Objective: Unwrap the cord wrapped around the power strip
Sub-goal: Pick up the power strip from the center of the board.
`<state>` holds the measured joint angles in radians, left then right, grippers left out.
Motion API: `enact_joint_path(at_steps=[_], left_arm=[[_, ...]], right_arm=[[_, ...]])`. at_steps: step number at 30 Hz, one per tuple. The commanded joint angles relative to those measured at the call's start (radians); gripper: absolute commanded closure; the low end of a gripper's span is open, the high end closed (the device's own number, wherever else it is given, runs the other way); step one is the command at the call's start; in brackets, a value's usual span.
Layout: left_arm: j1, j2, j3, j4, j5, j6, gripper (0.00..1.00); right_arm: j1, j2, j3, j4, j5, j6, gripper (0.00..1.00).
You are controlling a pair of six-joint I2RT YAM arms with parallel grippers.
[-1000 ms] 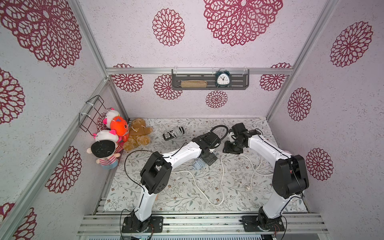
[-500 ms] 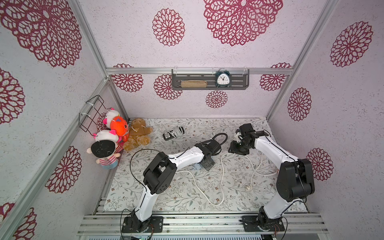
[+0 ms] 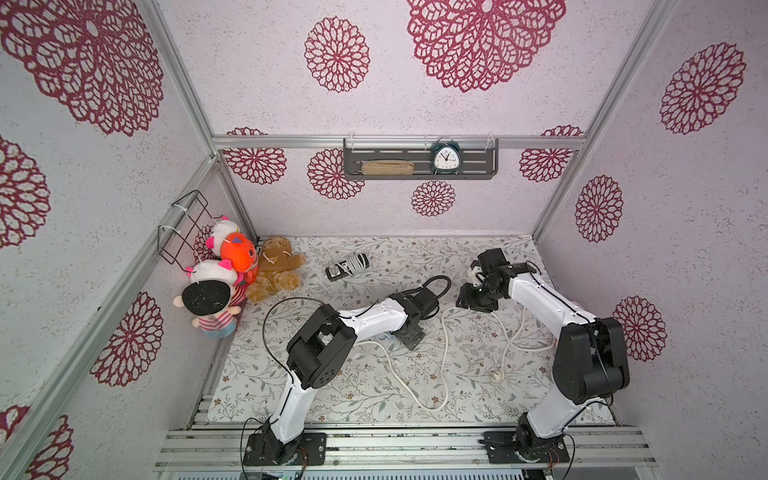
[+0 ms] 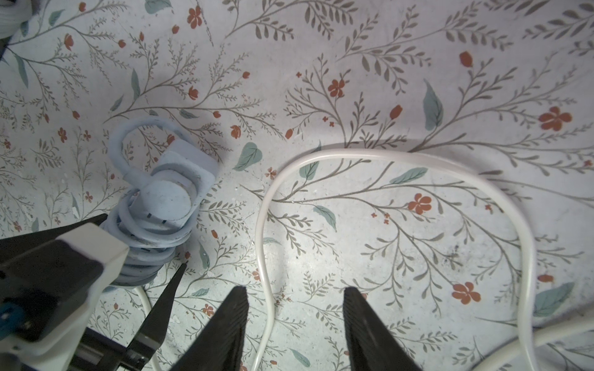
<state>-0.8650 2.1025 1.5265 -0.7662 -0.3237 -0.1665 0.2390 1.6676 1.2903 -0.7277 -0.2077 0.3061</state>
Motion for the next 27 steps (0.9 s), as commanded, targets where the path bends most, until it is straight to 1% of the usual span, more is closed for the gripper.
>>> enact_joint_path(at_steps=[1, 4, 6, 7, 9, 10, 12, 13, 14, 16, 17, 18, 20, 22, 25, 27], left_arm=[[0.010, 0.004, 0.003, 0.033, 0.007, -0.005, 0.12], [0.016, 0.000, -0.002, 0.041, 0.012, 0.005, 0.29], [0.022, -0.005, -0.002, 0.044, 0.013, 0.015, 0.39], [0.025, -0.007, 0.000, 0.041, 0.014, 0.020, 0.43], [0.035, -0.015, 0.003, 0.036, 0.030, 0.029, 0.57], [0.039, -0.025, 0.008, 0.024, 0.049, 0.037, 0.63], [0.052, -0.059, 0.019, 0.004, 0.122, 0.060, 0.75], [0.066, -0.085, 0.027, -0.009, 0.186, 0.070, 0.84], [0.082, -0.108, 0.036, -0.023, 0.274, 0.081, 0.87], [0.118, -0.129, 0.080, -0.082, 0.458, 0.106, 0.88], [0.128, -0.128, 0.107, -0.127, 0.525, 0.118, 0.88], [0.140, -0.163, 0.135, -0.164, 0.585, 0.142, 0.89], [0.146, -0.161, 0.185, -0.236, 0.631, 0.187, 0.90], [0.148, -0.155, 0.216, -0.271, 0.643, 0.228, 0.90], [0.157, -0.151, 0.233, -0.282, 0.653, 0.256, 0.87], [0.166, -0.159, 0.225, -0.268, 0.680, 0.262, 0.87]], right_arm=[[0.005, -0.048, -0.004, 0.008, -0.023, -0.033, 0.47], [0.021, -0.060, -0.008, 0.014, -0.022, -0.077, 0.46], [0.033, -0.068, -0.014, 0.026, -0.031, -0.103, 0.46], [0.036, -0.073, -0.019, 0.037, -0.046, -0.111, 0.46], [0.037, -0.082, -0.029, 0.058, -0.093, -0.129, 0.45], [0.039, -0.087, -0.030, 0.065, -0.121, -0.145, 0.45], [0.047, -0.101, -0.033, 0.079, -0.160, -0.186, 0.44], [0.050, -0.112, -0.034, 0.084, -0.177, -0.205, 0.44], [0.052, -0.121, -0.034, 0.088, -0.192, -0.224, 0.43], [0.058, -0.145, -0.034, 0.100, -0.211, -0.257, 0.42], [0.065, -0.158, -0.037, 0.109, -0.219, -0.267, 0.41], [0.072, -0.173, -0.043, 0.123, -0.226, -0.275, 0.40], [0.081, -0.193, -0.057, 0.148, -0.239, -0.274, 0.39], [0.083, -0.191, -0.070, 0.163, -0.246, -0.259, 0.39], [0.075, -0.162, -0.071, 0.165, -0.263, -0.201, 0.38], [0.053, -0.149, -0.068, 0.172, -0.310, -0.146, 0.37]])
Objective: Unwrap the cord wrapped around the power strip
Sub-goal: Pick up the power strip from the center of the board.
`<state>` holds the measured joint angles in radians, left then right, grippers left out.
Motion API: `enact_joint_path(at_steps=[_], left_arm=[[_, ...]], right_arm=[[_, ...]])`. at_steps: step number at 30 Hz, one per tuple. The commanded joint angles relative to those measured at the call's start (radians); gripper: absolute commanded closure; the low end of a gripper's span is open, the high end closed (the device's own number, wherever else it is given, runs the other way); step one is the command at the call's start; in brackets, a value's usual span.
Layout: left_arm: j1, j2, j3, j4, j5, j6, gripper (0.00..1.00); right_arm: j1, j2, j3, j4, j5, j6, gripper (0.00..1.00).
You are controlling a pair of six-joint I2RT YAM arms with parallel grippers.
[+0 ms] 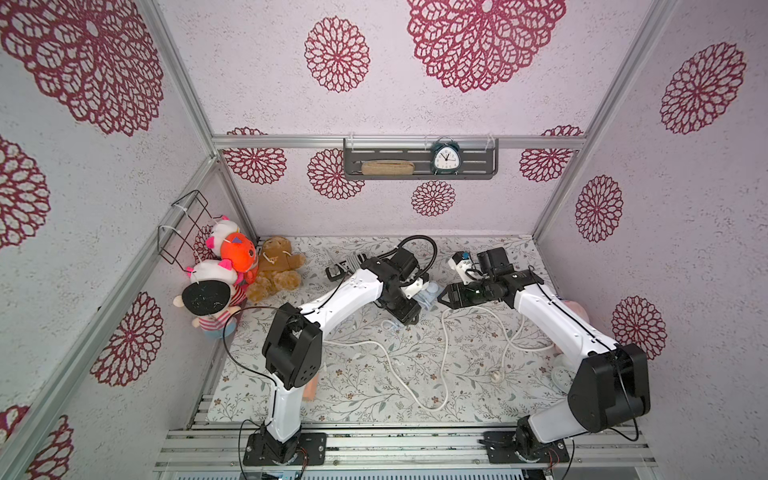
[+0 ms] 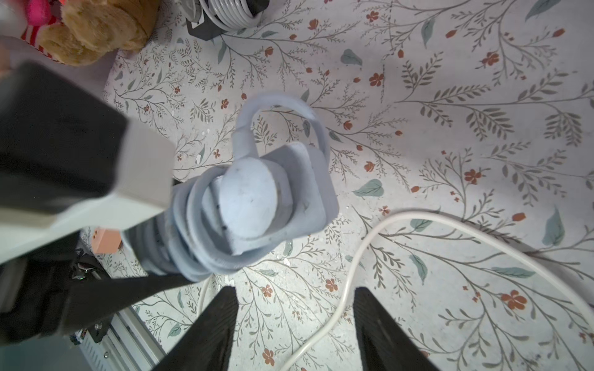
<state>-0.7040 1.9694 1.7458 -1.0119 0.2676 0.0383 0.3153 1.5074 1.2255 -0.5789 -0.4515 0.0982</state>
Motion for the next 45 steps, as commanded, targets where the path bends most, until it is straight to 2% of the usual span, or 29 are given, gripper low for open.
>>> enact_joint_path(at_steps=[1, 3, 6, 9, 16, 22, 26, 29, 32, 34, 36, 38, 39, 41, 43, 45], left_arm=[[0.011, -0.032, -0.004, -0.007, 0.097, 0.060, 0.86], [0.021, -0.035, -0.009, 0.007, 0.099, 0.064, 0.86], [0.022, -0.039, -0.005, 0.031, 0.086, 0.069, 0.86], [0.021, -0.040, 0.008, 0.055, 0.072, 0.063, 0.85], [0.014, -0.015, 0.067, 0.056, 0.079, 0.067, 0.82], [-0.007, 0.012, 0.090, 0.087, 0.086, 0.051, 0.75], [-0.012, 0.025, 0.092, 0.106, 0.065, 0.023, 0.70], [-0.012, 0.011, 0.067, 0.145, 0.032, -0.015, 0.57], [-0.012, -0.045, 0.015, 0.214, 0.000, -0.054, 0.22], [-0.011, -0.083, -0.033, 0.269, -0.027, -0.082, 0.12], [-0.005, -0.120, -0.075, 0.308, -0.083, -0.112, 0.02], [0.016, -0.156, -0.105, 0.312, -0.128, -0.163, 0.03], [0.038, -0.176, -0.128, 0.313, -0.113, -0.197, 0.03], [0.092, -0.219, -0.196, 0.365, -0.007, -0.276, 0.03], [0.152, -0.247, -0.297, 0.490, 0.192, -0.340, 0.03], [0.193, -0.252, -0.391, 0.657, 0.440, -0.415, 0.03]], right_arm=[[-0.037, 0.011, -0.006, 0.041, -0.102, 0.096, 0.36], [-0.049, 0.005, -0.010, 0.093, -0.171, 0.152, 0.31], [-0.051, 0.019, -0.003, 0.131, -0.196, 0.243, 0.26], [-0.049, 0.011, -0.054, 0.248, -0.235, 0.352, 0.24], [-0.037, 0.030, -0.098, 0.392, -0.258, 0.453, 0.24], [-0.015, 0.058, -0.094, 0.470, -0.261, 0.506, 0.24], [-0.009, 0.069, -0.086, 0.495, -0.260, 0.524, 0.32], [-0.013, 0.076, -0.080, 0.490, -0.262, 0.525, 0.45], [-0.018, 0.085, -0.074, 0.490, -0.270, 0.517, 0.57], [-0.026, 0.096, -0.064, 0.486, -0.278, 0.503, 0.64], [-0.034, 0.110, -0.042, 0.466, -0.282, 0.481, 0.67], [-0.044, 0.125, -0.015, 0.440, -0.291, 0.453, 0.68], [-0.051, 0.132, 0.001, 0.430, -0.302, 0.437, 0.69], [-0.063, 0.148, 0.031, 0.409, -0.332, 0.412, 0.71], [-0.073, 0.172, 0.069, 0.379, -0.393, 0.379, 0.72], [-0.076, 0.205, 0.126, 0.311, -0.458, 0.319, 0.72]])
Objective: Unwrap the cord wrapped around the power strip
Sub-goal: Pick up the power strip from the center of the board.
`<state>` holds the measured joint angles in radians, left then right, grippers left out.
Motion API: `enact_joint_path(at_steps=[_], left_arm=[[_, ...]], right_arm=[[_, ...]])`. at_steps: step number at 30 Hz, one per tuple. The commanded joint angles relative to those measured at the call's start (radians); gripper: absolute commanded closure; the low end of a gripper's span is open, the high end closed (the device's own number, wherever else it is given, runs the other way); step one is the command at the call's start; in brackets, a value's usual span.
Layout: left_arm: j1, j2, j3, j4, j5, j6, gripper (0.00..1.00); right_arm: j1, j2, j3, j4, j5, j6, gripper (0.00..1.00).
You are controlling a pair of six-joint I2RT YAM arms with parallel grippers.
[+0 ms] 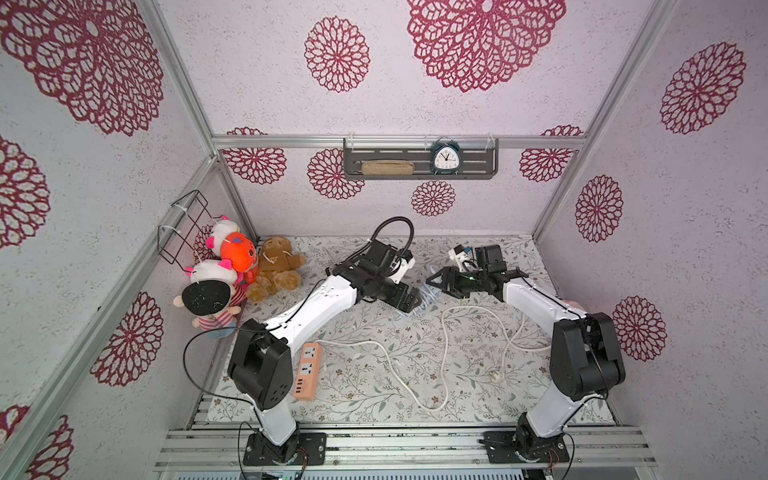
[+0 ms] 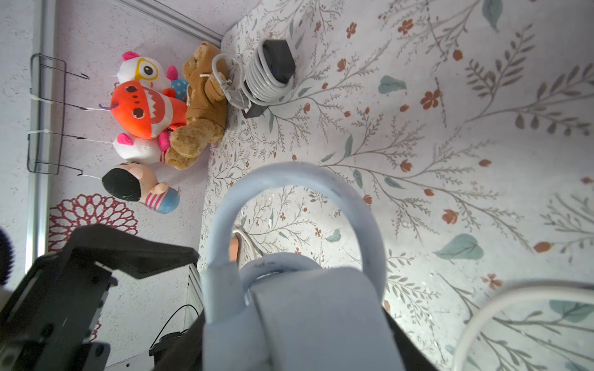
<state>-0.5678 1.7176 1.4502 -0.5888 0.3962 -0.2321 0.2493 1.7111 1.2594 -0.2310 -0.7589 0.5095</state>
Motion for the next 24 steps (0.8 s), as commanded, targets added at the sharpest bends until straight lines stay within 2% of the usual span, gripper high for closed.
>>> enact_joint_path(at_steps=[1, 4, 9, 13, 14, 17, 21, 24], left_arm=[[0.071, 0.008, -0.124, 0.305, 0.414, -0.170, 0.03], [0.085, 0.035, -0.189, 0.476, 0.574, -0.229, 0.03], [0.081, 0.098, -0.166, 0.561, 0.615, -0.269, 0.03], [0.071, 0.155, -0.127, 0.565, 0.591, -0.305, 0.03], [0.068, 0.164, -0.127, 0.586, 0.590, -0.324, 0.01], [0.065, 0.182, -0.147, 0.690, 0.589, -0.406, 0.04], [0.053, 0.180, -0.157, 0.739, 0.587, -0.431, 0.14], [0.040, 0.177, -0.155, 0.714, 0.601, -0.415, 0.24]], right_arm=[[-0.011, 0.016, 0.120, -0.084, -0.173, -0.129, 0.72], [-0.010, 0.051, 0.217, -0.253, -0.216, -0.269, 0.71], [-0.005, 0.090, 0.314, -0.436, -0.279, -0.427, 0.70], [0.005, 0.088, 0.307, -0.409, -0.300, -0.422, 0.70], [0.005, 0.084, 0.299, -0.389, -0.309, -0.411, 0.70], [0.010, 0.076, 0.275, -0.324, -0.329, -0.373, 0.70], [0.014, 0.077, 0.266, -0.285, -0.330, -0.345, 0.70], [0.014, 0.082, 0.267, -0.255, -0.321, -0.318, 0.70]])
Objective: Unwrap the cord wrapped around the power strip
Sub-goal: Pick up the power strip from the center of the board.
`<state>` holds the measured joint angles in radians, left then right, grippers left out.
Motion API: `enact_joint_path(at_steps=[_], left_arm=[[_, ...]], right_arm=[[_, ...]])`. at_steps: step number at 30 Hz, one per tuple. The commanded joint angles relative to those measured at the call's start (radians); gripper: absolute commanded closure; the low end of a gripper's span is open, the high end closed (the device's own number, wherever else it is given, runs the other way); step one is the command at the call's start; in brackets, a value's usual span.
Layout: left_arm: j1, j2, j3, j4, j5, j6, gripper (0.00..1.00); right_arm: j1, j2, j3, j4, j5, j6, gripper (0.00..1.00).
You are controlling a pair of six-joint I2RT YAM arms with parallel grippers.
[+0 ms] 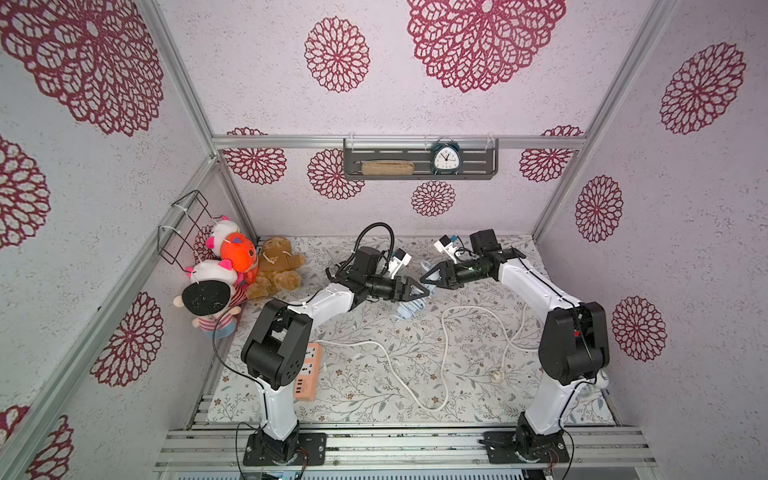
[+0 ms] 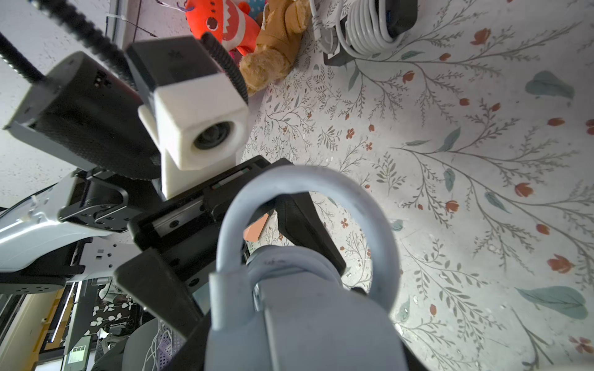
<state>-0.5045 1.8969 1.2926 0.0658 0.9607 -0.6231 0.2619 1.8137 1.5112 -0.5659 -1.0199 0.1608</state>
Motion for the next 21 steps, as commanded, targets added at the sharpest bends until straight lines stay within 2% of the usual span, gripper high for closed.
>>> enact_joint_path(at_steps=[1, 5, 8, 10, 14, 17, 21], left_arm=[[-0.025, -0.004, 0.001, 0.049, 0.039, -0.020, 0.28], [-0.029, -0.017, -0.025, 0.038, 0.056, -0.015, 0.43], [-0.031, -0.022, -0.036, 0.032, 0.073, -0.017, 0.45], [-0.030, -0.025, -0.038, 0.032, 0.074, -0.024, 0.61], [-0.024, -0.018, -0.023, 0.003, 0.046, -0.041, 0.98], [-0.010, 0.000, 0.004, -0.082, -0.032, -0.050, 1.00], [0.006, 0.028, 0.065, -0.281, -0.173, -0.025, 1.00]], right_arm=[[-0.001, -0.019, 0.016, 0.087, -0.055, 0.034, 0.70], [-0.002, -0.017, 0.012, 0.139, -0.033, 0.071, 0.70], [-0.003, -0.020, -0.001, 0.196, -0.027, 0.113, 0.70], [-0.003, -0.024, -0.005, 0.221, -0.012, 0.135, 0.68], [-0.009, -0.026, 0.008, 0.187, 0.035, 0.121, 0.40], [-0.027, -0.044, 0.044, 0.071, 0.118, 0.033, 0.28], [-0.039, -0.083, 0.097, -0.166, 0.391, -0.106, 0.24]])
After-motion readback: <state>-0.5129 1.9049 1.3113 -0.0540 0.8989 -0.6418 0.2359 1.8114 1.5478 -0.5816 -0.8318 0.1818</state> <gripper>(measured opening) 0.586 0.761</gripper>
